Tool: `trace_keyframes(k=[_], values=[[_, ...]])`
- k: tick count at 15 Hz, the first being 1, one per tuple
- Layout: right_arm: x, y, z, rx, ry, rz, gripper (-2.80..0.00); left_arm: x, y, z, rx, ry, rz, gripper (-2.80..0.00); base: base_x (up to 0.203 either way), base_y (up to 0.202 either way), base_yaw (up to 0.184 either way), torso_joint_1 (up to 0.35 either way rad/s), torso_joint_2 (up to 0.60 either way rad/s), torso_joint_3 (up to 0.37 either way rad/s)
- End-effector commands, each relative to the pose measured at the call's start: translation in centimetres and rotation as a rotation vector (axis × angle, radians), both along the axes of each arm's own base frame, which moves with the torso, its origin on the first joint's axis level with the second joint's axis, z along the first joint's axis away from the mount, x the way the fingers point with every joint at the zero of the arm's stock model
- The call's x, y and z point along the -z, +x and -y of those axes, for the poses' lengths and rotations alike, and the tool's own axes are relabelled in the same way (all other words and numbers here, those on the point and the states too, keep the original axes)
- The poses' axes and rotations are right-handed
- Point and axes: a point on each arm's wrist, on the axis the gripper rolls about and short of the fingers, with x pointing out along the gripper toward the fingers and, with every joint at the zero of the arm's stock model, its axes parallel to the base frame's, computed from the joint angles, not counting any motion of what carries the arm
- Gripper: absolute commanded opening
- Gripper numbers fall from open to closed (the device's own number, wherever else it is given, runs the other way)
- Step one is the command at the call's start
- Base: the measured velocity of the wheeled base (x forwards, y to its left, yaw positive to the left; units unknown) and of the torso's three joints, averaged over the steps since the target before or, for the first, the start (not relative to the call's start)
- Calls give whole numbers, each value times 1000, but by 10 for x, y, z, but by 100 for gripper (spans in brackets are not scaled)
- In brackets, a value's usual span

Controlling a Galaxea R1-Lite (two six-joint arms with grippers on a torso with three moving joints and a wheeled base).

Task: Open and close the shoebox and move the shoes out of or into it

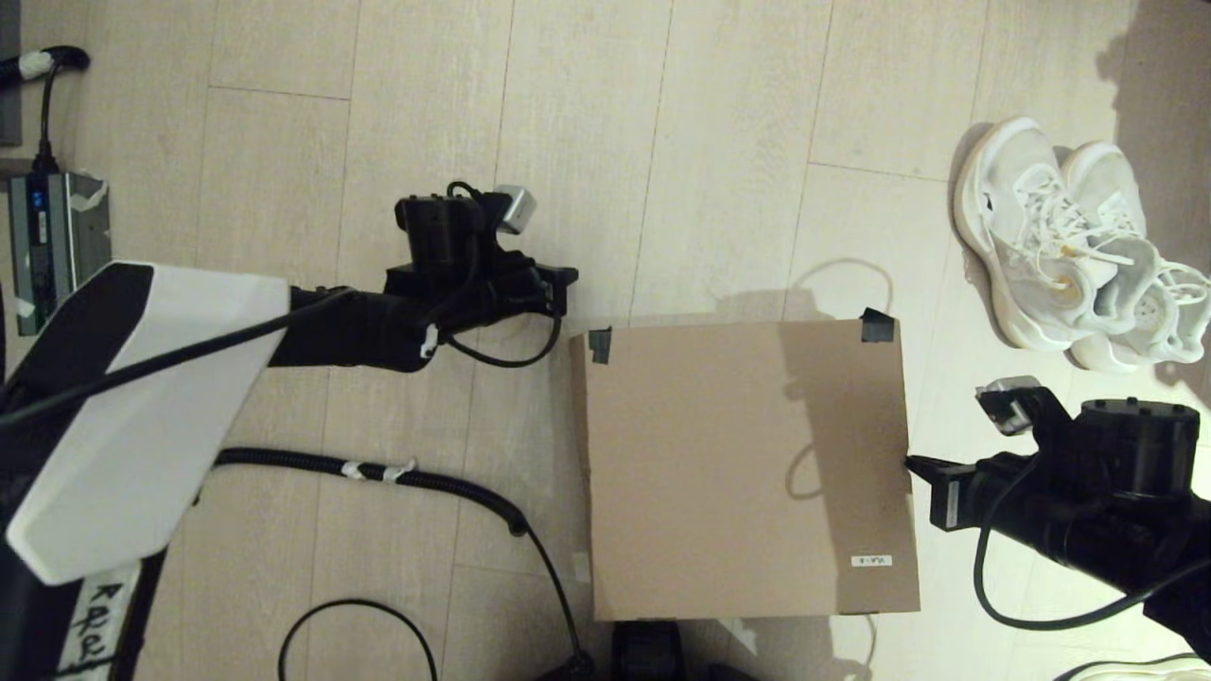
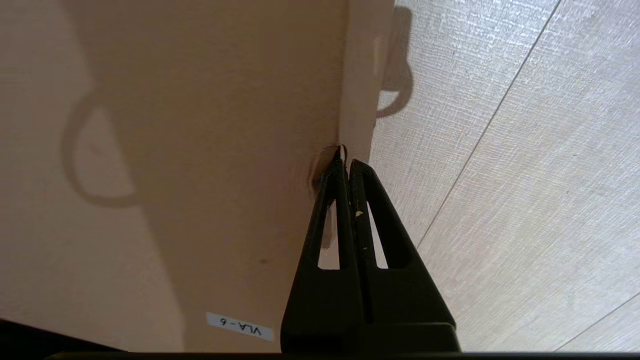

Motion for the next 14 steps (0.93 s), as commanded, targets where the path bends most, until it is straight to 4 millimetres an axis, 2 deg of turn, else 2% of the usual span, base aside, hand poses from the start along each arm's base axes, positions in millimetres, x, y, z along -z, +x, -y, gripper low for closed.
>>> trace_keyframes(k=[1, 2, 4, 6, 8, 9, 11, 12, 14], values=[[-6, -3, -2, -10, 3, 25, -280, 7, 12, -1, -8, 6, -16, -280, 0, 0, 0, 0, 0, 0], [-8, -5, -3, -12, 3, 32, -280, 14, 14, -3, -13, 14, -39, -280, 0, 0, 0, 0, 0, 0], [-8, -14, -7, -32, 1, 27, -280, 9, 13, -5, -20, 9, -27, -280, 0, 0, 0, 0, 0, 0], [-5, -22, -9, -42, 0, 15, -280, 4, 14, -15, -41, 6, -17, -280, 0, 0, 0, 0, 0, 0], [-12, -19, 0, 1, 3, 44, -280, -6, 13, -34, -83, 3, -8, -280, 0, 0, 0, 0, 0, 0], [-23, -19, 8, 33, 6, 90, -280, -15, 9, -45, -109, 2, -1, -280, 0, 0, 0, 0, 0, 0], [-43, -25, 11, 53, 0, 166, -280, -30, -6, -68, -152, 2, -2, -280, 0, 0, 0, 0, 0, 0], [-48, -29, 7, 80, -26, 186, -280, -35, -20, -79, -172, 7, -15, -280, 0, 0, 0, 0, 0, 0], [-56, -41, -2, 166, -108, 239, -280, -41, -61, -103, -214, 15, -50, -280, 0, 0, 0, 0, 0, 0]])
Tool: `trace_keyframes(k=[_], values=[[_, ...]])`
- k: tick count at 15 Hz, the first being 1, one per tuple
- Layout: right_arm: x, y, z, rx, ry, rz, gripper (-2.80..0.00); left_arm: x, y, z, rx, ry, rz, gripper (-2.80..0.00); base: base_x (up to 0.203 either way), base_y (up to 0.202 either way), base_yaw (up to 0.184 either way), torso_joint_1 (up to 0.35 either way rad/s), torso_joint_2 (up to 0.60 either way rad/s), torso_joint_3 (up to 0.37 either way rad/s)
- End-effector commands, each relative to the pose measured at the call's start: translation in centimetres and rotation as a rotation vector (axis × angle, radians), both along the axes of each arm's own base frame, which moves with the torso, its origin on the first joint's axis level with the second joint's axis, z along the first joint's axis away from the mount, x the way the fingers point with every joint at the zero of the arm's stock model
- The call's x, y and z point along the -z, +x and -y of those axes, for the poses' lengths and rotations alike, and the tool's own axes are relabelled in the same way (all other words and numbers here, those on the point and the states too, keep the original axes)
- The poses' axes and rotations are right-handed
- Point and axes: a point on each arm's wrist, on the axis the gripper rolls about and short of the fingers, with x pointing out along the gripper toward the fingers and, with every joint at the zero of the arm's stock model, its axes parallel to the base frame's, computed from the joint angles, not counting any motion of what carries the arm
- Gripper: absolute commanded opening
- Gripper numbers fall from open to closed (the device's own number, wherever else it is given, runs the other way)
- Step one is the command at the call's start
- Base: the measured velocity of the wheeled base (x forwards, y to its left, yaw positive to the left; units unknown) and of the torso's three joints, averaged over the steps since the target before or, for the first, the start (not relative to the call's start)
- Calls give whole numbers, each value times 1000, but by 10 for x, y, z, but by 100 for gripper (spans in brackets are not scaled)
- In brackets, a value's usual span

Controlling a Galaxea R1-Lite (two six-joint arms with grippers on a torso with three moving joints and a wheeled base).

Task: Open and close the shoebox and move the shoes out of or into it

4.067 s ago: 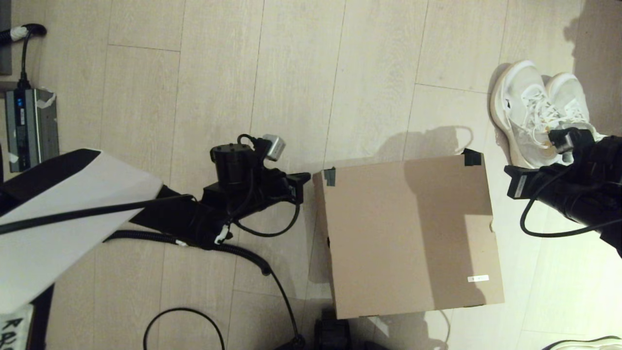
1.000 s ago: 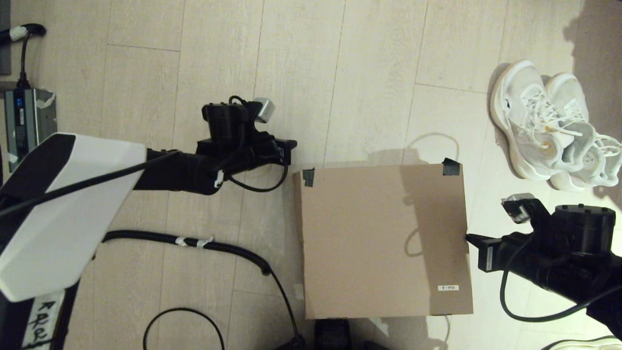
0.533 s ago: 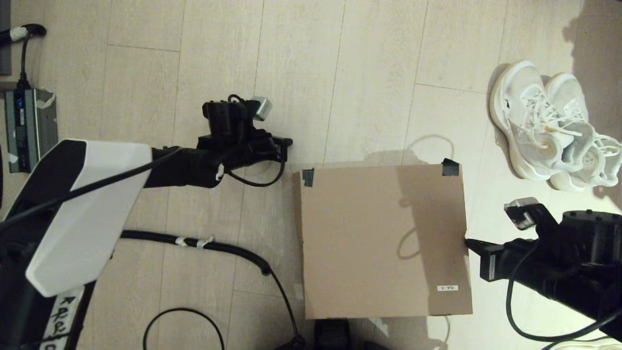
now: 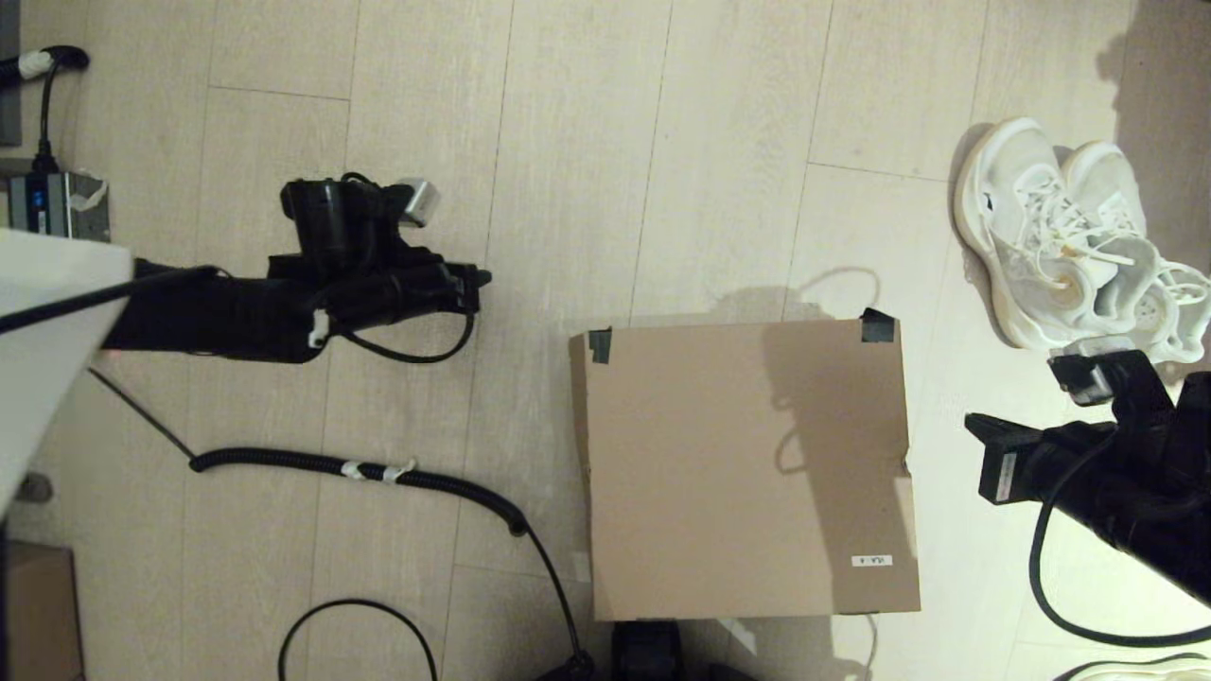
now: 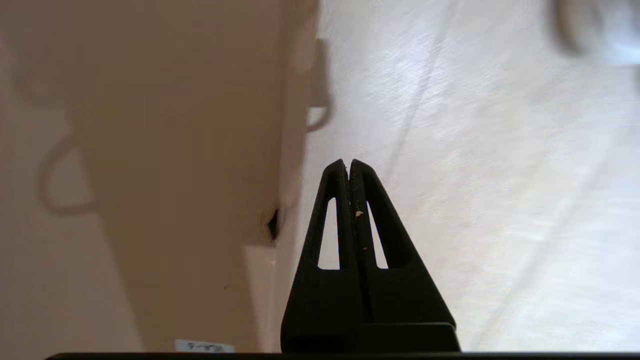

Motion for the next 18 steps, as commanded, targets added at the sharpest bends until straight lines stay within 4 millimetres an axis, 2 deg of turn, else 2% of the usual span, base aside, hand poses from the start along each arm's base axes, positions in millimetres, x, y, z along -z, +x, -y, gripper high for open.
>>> trace_keyframes(k=[1, 3, 5, 7, 9, 11, 13, 16, 18], values=[[-17, -21, -5, 42, -27, 92, -280, -30, -60, -24, -34, -7, 28, -280, 0, 0, 0, 0, 0, 0], [-23, -57, -6, 40, -70, 161, -280, -40, -131, -45, -70, -18, 40, -280, 0, 0, 0, 0, 0, 0], [-21, -101, 2, 56, -94, 232, -280, -47, -208, -63, -110, -34, 98, -280, 0, 0, 0, 0, 0, 0], [-17, -141, 17, 151, -70, 303, -280, -36, -282, -79, -179, -42, 160, -280, 0, 0, 0, 0, 0, 0], [-9, -176, 27, 266, -35, 369, -280, -9, -335, -89, -282, -40, 199, -280, 0, 0, 0, 0, 0, 0], [9, -208, 29, 277, -69, 395, -280, 31, -367, -90, -334, -28, 159, -280, 0, 0, 0, 0, 0, 0], [34, -235, 28, 222, -115, 369, -280, 65, -386, -87, -318, -27, 33, -280, 0, 0, 0, 0, 0, 0], [62, -249, 27, 124, -221, 221, -280, 107, -407, -84, -411, -3, -148, -280, 0, 0, 0, 0, 0, 0], [67, -249, 25, 57, -292, 136, -280, 133, -419, -83, -478, 7, -212, -280, 0, 0, 0, 0, 0, 0]])
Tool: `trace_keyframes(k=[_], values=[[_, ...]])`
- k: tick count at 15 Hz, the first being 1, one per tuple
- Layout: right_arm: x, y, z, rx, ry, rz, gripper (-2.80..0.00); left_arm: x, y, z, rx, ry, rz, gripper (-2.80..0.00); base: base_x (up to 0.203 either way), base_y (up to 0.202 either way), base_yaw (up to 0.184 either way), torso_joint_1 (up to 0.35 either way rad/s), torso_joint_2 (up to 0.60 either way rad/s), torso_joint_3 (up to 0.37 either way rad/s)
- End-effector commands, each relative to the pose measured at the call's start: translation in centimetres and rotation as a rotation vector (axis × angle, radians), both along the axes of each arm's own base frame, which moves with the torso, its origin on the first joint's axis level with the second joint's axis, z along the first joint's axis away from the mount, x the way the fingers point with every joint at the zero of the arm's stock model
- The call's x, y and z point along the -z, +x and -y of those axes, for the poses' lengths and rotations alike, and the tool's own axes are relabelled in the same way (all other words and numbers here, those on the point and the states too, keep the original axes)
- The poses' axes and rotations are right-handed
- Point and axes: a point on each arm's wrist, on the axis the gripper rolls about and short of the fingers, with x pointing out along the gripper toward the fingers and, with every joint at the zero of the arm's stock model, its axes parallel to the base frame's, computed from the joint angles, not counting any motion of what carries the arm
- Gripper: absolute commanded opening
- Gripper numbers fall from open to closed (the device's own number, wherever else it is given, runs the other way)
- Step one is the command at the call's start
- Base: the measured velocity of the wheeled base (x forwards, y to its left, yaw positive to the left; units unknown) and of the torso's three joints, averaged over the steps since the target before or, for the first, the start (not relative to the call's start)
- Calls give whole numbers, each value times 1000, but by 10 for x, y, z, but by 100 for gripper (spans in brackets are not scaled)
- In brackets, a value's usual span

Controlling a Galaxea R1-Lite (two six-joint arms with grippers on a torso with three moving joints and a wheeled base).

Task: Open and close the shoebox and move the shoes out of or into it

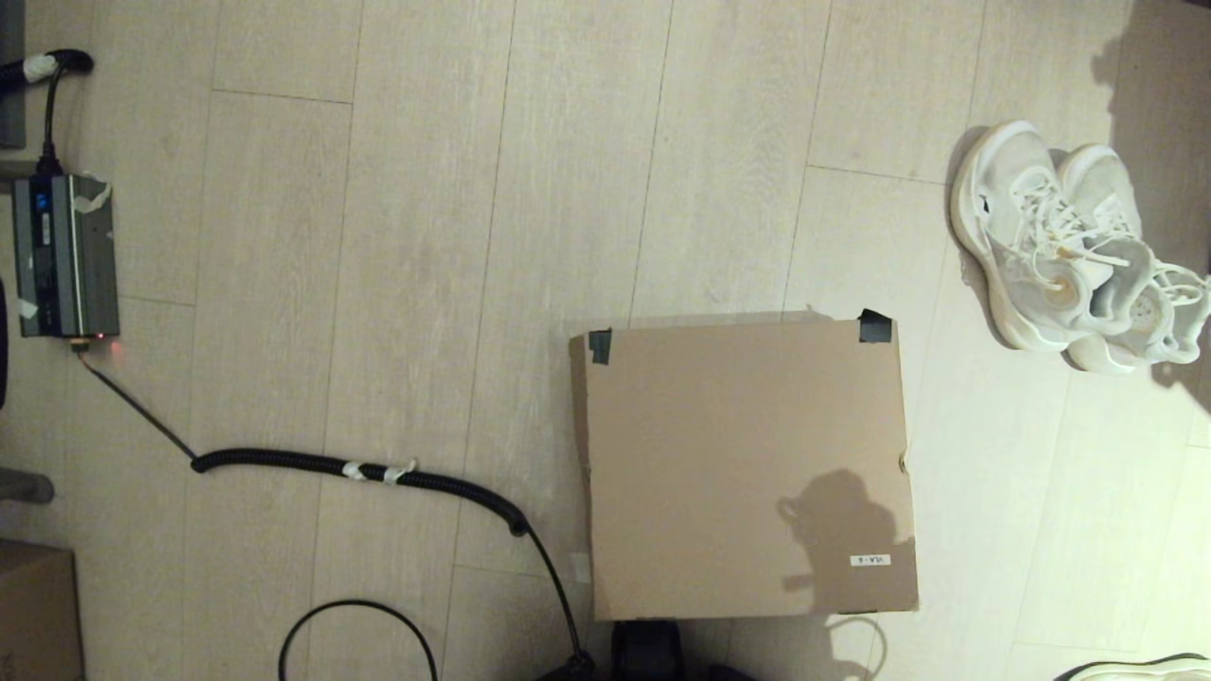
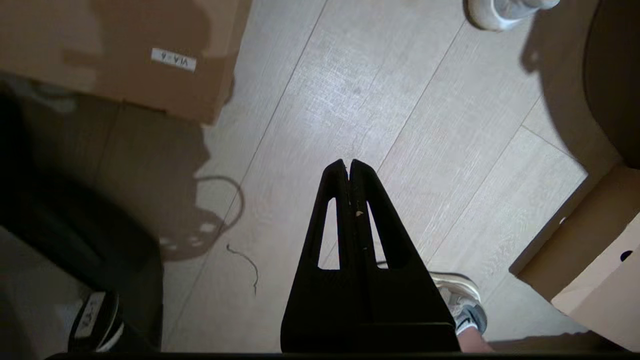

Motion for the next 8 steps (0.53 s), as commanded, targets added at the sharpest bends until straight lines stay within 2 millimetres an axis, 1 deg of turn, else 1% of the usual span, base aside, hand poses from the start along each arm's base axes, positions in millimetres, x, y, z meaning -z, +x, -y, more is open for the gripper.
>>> trace_keyframes(k=[1, 3, 4, 6, 7, 8], values=[[3, -5, 0, -4, -3, 18, -280, 13, -12, 2, -50, -2, 31, -280, 0, 0, 0, 0, 0, 0], [3, -5, 0, -2, 8, 18, -280, 16, -14, -1, -170, 59, 15, -280, 0, 0, 0, 0, 0, 0], [3, -5, 0, -2, 5, 18, -280, 23, -14, -1, -146, 87, -22, -280, 0, 0, 0, 0, 0, 0], [2, -5, 0, 0, 30, 21, -280, 24, -13, -1, -9, 91, -30, -280, 0, 0, 0, 0, 0, 0], [2, -5, 0, -1, 76, 25, -280, 24, -15, -1, 61, 94, 4, -280, 0, 0, 0, 0, 0, 0], [1, -5, 0, -11, 136, 30, -280, 25, -20, -1, 87, 97, 70, -280, 0, 0, 0, 0, 0, 0]])
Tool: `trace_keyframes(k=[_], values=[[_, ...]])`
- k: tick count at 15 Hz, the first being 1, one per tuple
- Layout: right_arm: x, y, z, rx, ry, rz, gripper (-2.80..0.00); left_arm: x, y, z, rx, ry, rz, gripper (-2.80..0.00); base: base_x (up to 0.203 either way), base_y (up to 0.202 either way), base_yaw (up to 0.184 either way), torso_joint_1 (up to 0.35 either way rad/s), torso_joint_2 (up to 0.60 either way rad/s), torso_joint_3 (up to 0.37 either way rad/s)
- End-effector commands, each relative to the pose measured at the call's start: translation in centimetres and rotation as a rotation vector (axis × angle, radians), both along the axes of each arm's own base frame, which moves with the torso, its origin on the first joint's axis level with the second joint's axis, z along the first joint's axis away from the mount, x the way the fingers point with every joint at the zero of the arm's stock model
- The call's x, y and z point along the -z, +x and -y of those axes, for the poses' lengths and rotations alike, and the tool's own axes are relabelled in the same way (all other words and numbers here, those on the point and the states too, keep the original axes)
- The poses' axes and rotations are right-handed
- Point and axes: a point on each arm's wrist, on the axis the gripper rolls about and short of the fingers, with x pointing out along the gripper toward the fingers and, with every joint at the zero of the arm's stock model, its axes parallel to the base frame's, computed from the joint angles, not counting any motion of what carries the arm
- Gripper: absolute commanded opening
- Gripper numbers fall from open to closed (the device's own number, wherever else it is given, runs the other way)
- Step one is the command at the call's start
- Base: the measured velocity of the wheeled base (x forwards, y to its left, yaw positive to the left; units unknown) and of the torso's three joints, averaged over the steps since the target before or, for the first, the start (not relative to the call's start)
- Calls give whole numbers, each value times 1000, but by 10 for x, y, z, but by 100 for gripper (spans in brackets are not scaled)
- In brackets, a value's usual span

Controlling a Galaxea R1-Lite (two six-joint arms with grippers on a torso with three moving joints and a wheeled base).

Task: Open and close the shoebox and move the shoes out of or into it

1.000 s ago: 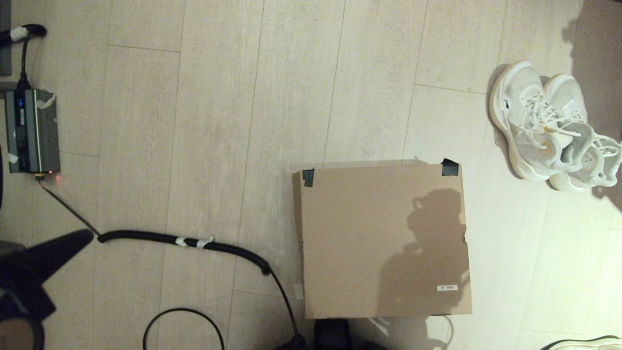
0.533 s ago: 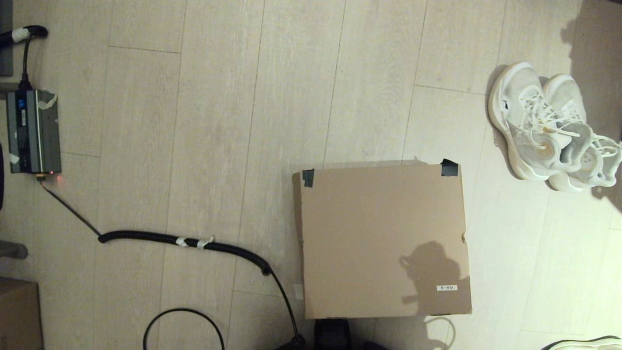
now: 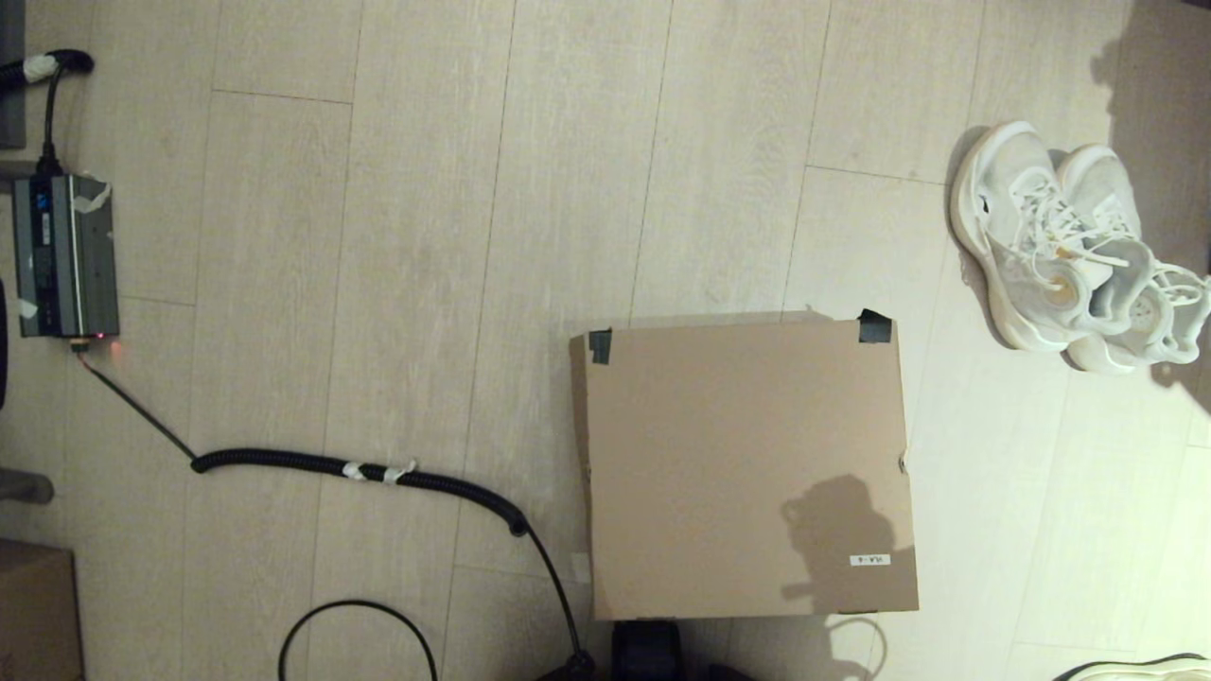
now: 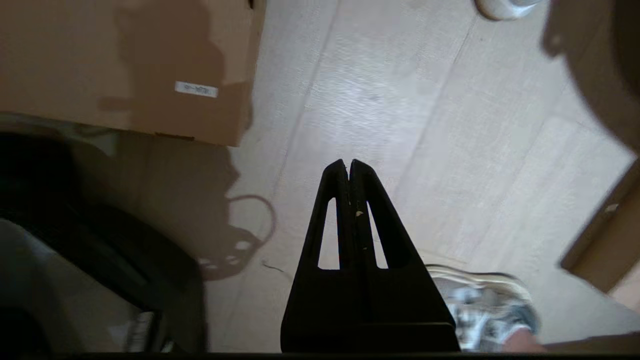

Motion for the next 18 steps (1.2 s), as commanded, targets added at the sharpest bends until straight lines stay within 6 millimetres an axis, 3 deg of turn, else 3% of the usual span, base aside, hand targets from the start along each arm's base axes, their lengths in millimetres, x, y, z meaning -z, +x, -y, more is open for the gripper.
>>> trace_keyframes(k=[1, 3, 6, 18], values=[[2, 1, -1, -29, 85, -11, -280, 2, -10, 0, 32, 3, 118, -280, 0, 0, 0, 0, 0, 0], [7, 2, -2, -76, 169, -32, -280, 5, -22, 0, 12, 14, 274, -280, 0, 0, 0, 0, 0, 0], [7, 2, -2, -76, 173, -31, -280, 5, -23, -1, -15, 2, 362, -280, 0, 0, 0, 0, 0, 0], [7, 3, -1, -28, 224, -23, -280, 5, -22, -1, -45, -71, 367, -280, 0, 0, 0, 0, 0, 0]])
